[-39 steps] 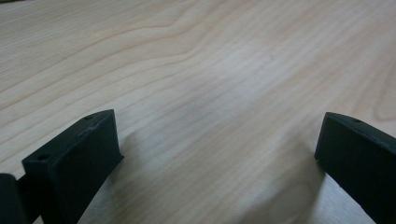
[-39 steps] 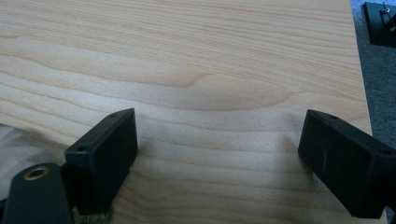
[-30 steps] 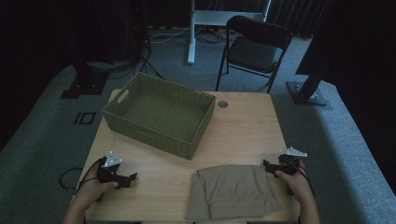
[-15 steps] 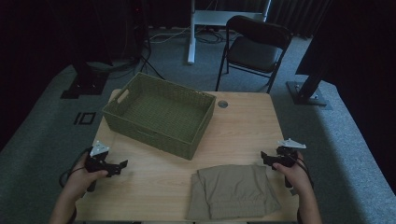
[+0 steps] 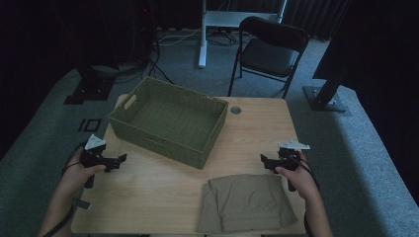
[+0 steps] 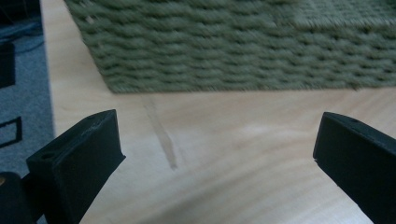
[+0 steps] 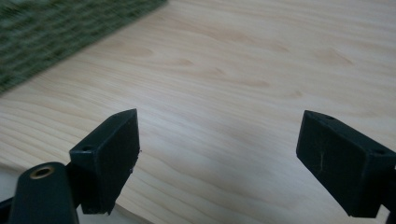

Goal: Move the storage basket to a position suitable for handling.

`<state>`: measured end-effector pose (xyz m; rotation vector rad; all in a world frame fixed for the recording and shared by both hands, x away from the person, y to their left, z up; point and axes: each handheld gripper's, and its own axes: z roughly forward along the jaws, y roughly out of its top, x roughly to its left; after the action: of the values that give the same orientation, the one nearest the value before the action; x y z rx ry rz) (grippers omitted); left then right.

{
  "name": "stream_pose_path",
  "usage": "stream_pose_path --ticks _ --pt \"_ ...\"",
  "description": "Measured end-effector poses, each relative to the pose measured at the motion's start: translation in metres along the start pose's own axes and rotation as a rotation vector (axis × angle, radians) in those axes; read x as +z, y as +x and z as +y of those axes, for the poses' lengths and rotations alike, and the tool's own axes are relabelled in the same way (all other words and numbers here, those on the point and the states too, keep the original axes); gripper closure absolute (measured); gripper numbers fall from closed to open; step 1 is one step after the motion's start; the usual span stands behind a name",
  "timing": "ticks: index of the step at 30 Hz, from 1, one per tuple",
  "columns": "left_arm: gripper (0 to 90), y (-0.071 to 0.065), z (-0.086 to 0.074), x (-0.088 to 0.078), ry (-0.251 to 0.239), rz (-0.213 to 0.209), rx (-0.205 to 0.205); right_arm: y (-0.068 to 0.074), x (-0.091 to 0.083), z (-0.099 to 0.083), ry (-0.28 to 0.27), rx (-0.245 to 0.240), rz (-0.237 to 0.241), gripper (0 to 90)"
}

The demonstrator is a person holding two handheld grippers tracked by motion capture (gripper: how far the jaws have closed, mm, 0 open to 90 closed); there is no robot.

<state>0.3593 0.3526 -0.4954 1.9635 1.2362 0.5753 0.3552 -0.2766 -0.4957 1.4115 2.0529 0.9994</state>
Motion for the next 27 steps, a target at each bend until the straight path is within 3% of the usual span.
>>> stream_pose_path --ticks 6,9,15,19,23,27 --pt "1.8 0.012 0.012 -0.002 -0.037 0.03 0.0 0.025 0.005 0.016 -0.025 -0.038 0.044 13.1" --pt "1.8 0.02 0.018 -0.006 -0.084 0.042 -0.027 0.038 0.007 0.022 -0.031 -0.046 0.067 13.1" --pt "1.9 0.035 0.036 -0.01 -0.115 0.083 -0.043 0.062 0.012 0.032 -0.033 -0.084 0.106 13.0" --pt "1.9 0.039 0.047 -0.009 -0.147 0.078 -0.066 0.078 0.015 0.041 -0.047 -0.097 0.134 13.0" --pt "2.0 0.043 0.054 -0.006 -0.147 0.072 -0.07 0.087 0.016 0.046 -0.056 -0.104 0.147 13.0" --pt "7.4 0.051 0.067 -0.002 -0.155 0.078 -0.068 0.1 0.017 0.056 -0.079 -0.106 0.165 13.0"
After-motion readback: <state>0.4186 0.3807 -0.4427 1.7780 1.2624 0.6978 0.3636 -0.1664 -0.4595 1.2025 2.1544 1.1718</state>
